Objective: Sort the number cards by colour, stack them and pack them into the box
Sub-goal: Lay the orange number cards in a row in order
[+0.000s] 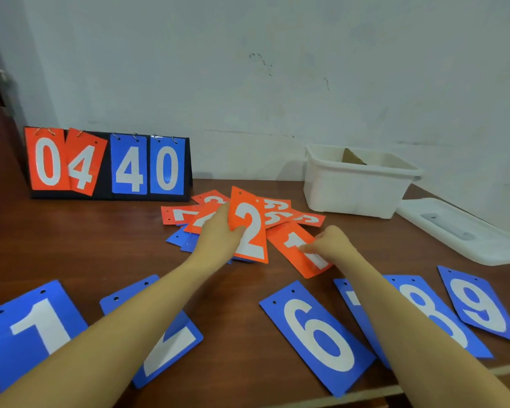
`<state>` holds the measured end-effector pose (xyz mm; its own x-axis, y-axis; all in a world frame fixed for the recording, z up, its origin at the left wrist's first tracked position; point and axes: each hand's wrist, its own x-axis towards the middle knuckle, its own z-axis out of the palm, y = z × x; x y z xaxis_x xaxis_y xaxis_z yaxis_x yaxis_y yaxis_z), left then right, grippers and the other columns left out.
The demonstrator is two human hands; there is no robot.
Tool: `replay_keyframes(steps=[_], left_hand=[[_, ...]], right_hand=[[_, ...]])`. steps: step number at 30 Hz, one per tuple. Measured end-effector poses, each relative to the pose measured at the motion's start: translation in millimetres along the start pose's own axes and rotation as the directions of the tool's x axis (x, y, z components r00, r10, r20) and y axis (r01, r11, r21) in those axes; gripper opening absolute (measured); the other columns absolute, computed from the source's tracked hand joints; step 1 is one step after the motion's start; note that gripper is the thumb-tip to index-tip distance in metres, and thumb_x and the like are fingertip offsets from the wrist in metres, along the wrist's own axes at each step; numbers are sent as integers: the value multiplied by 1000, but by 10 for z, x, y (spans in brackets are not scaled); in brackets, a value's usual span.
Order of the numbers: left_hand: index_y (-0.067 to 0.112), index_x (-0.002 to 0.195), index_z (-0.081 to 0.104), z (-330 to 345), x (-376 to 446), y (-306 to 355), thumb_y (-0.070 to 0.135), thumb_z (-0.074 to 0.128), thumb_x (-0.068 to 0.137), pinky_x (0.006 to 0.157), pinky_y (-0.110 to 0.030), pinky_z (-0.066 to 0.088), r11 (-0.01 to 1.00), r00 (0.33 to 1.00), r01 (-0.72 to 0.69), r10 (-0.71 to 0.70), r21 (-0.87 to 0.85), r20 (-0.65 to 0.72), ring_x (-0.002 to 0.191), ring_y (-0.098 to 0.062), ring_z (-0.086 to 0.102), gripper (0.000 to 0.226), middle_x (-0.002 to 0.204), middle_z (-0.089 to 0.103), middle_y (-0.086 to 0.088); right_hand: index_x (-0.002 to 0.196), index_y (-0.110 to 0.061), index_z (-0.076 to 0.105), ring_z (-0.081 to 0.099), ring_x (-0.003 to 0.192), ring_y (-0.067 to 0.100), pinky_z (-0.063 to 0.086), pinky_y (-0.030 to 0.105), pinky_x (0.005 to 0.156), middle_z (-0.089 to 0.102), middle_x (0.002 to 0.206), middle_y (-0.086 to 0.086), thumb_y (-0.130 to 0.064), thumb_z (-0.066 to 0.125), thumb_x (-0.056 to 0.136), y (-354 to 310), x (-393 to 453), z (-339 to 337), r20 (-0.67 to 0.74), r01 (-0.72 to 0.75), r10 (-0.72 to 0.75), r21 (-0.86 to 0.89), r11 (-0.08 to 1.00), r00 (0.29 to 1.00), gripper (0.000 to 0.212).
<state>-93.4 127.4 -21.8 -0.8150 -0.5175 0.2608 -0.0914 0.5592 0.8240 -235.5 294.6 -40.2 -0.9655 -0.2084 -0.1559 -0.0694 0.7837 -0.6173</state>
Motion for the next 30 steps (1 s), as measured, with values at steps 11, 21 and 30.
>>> replay_keyframes(steps=[11, 21, 30], left_hand=[[15, 104, 61, -70, -103, 153, 11, 49, 93, 74, -11, 34, 979, 975, -189, 196, 77, -99, 97, -5, 46, 16, 109, 57, 3], [26, 117, 47, -610, -424, 290, 14, 63, 86, 76, -28, 55, 842, 965, -188, 64, -505, -253, 84, -14, 65, 37, 88, 67, -3], [16, 123, 52, -1714, -460, -465, 30, 47, 95, 74, -13, 46, 952, 895, -23, -116, -304, -431, 87, -6, 54, 32, 108, 55, 2]], right_hand=[[61, -17, 52, 53, 86, 33, 38, 39, 82, 58, 77, 8, -24, 50, 91, -116, -386, -387, -390, 261, -264, -62, 963, 882, 30], [92, -21, 60, 61, 75, 7, 49, 18, 68, 65, 85, 4, -3, 50, 89, -938, -945, 114, -328, 567, -467, 560, 604, 821, 21], [102, -13, 64, 68, 77, 12, 57, 26, 68, 71, 93, 6, -7, 64, 86, -2061, -1478, 1103, -78, 452, -664, 790, 414, 744, 17]])
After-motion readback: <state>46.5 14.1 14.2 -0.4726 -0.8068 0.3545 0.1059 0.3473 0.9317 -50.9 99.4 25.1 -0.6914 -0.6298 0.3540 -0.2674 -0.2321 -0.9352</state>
